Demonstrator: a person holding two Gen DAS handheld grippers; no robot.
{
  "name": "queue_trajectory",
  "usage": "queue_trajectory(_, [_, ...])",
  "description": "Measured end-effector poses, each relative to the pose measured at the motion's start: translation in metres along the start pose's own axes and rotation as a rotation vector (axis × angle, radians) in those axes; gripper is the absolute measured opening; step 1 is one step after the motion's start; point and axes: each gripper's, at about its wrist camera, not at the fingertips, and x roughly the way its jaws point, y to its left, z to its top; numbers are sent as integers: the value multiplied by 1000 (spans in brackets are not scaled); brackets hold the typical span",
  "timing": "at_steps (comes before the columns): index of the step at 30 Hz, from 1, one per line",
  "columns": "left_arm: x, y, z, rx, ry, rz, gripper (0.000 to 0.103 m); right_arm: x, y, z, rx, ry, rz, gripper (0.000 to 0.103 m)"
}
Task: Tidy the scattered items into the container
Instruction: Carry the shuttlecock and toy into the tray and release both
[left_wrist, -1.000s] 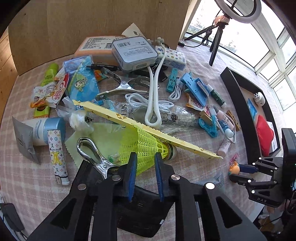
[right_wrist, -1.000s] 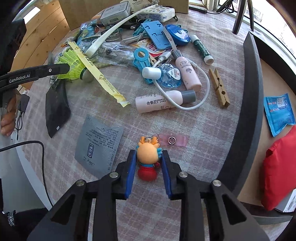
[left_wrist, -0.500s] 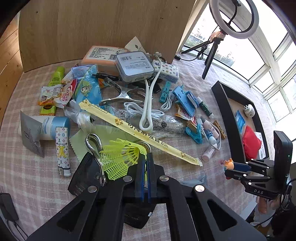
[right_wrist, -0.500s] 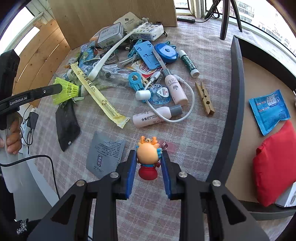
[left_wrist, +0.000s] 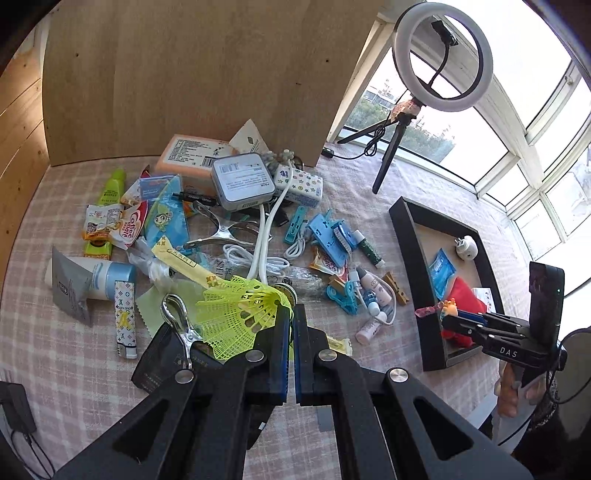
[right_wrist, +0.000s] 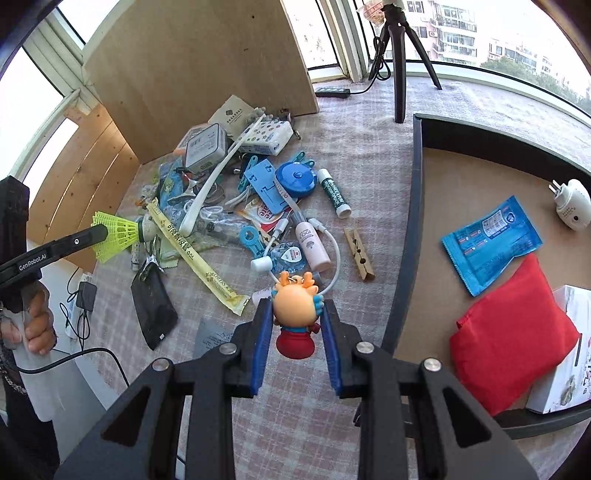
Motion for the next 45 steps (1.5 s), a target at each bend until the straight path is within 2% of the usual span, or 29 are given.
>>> queue_trajectory(5, [12, -48, 13, 79, -5, -36, 1, -28, -38, 10, 72, -70, -48, 26])
queue_trajectory(13, [54, -153, 26, 192, 30, -169, 1, -75, -116, 9, 209, -159, -182, 26])
queue_trajectory(21, [91, -264, 15, 333, 89, -254, 1, -106, -173, -3, 325, -209, -274, 26])
queue_trajectory(25, [99, -303, 4, 400, 116, -290, 1, -112, -189, -7, 360, -218, -316, 26])
queue_trajectory(26, [102, -310, 2, 417, 128, -305, 5, -112, -191, -8, 364, -223, -334, 26])
queue_trajectory(27, [105, -315, -1, 430, 144, -303, 21, -114, -192, -8, 365, -234, -351, 26])
queue_trajectory(28, [106, -318, -2, 433, 148, -284, 45, -116, -192, -9, 366, -247, -363, 27])
queue_trajectory(29, [106, -319, -4, 429, 137, -273, 50, -117, -193, -9, 372, -251, -368, 30])
queue_trajectory(30, [105, -317, -4, 427, 127, -273, 50, -118, -194, -8, 380, -248, -367, 44])
queue_trajectory(31, [104, -316, -4, 428, 131, -272, 50, -119, -194, -8, 384, -252, -363, 52])
queue_trajectory(35, [100, -301, 0, 395, 122, -259, 50, -118, -186, -3, 357, -253, -374, 52])
queue_trajectory(38, [96, -283, 6, 355, 107, -250, 50, -114, -179, 2, 342, -245, -341, 52])
queue_trajectory(45, [87, -220, 12, 257, 85, -171, 50, -96, -143, 14, 230, -214, -289, 52])
